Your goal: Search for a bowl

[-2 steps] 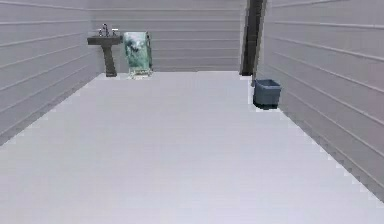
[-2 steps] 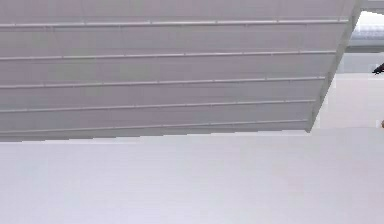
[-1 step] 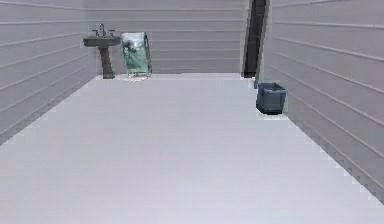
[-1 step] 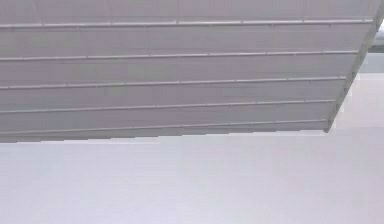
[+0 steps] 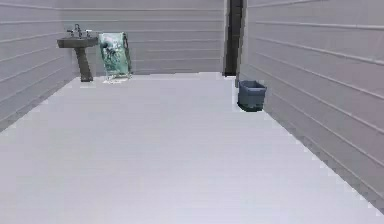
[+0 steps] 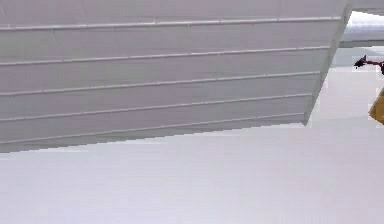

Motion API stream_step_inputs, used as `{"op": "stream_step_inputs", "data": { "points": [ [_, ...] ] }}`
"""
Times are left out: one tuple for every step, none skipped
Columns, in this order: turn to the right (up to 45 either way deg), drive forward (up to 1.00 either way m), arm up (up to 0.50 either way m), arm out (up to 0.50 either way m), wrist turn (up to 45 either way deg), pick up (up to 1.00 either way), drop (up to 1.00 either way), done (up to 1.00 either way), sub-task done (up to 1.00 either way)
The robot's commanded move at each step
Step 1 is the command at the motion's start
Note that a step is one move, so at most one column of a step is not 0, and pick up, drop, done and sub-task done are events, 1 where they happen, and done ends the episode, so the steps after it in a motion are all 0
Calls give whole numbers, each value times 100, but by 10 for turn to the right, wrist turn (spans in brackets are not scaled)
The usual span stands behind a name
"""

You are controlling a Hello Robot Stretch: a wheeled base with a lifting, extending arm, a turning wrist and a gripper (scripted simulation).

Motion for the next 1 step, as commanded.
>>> {"op": "stream_step_inputs", "data": {
  "points": [
    [0,100,0,0,0,0,0,0,0]
  ]
}}
